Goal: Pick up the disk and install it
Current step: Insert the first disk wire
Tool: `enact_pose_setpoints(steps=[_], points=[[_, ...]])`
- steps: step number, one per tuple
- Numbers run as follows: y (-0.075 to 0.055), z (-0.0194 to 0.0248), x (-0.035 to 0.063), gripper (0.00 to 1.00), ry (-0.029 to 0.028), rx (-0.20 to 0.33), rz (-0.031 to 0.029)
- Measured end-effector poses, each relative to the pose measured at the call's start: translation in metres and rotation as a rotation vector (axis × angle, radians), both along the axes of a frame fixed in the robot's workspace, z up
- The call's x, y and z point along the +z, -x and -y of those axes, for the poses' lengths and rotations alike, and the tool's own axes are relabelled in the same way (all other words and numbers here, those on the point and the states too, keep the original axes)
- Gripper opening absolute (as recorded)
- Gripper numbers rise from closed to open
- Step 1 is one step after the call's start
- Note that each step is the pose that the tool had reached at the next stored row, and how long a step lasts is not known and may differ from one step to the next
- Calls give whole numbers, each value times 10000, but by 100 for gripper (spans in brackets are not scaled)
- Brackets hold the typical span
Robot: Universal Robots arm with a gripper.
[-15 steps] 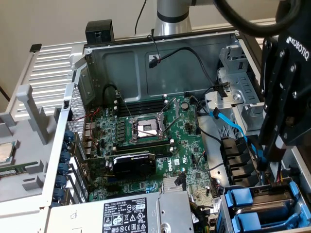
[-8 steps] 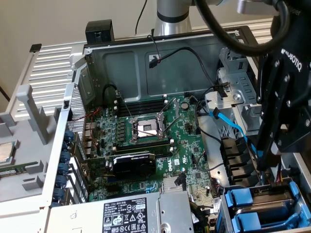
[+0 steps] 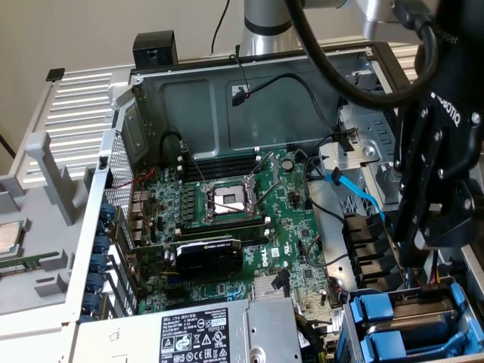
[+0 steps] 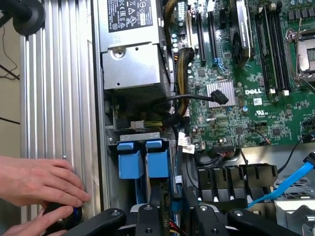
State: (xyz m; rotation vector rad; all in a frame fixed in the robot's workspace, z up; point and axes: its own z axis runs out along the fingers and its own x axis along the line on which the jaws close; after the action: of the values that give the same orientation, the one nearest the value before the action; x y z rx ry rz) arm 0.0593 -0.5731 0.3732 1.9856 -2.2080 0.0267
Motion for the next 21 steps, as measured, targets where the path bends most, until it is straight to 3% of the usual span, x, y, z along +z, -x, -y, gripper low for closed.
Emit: enact_pose_setpoints(steps=[7,17,21], points=[[7,-16,-38,32,-37,-101,-5],[20,-12,-49,32,-221,-480,-12],[20,-3,-48,32,-270,-638,-37]])
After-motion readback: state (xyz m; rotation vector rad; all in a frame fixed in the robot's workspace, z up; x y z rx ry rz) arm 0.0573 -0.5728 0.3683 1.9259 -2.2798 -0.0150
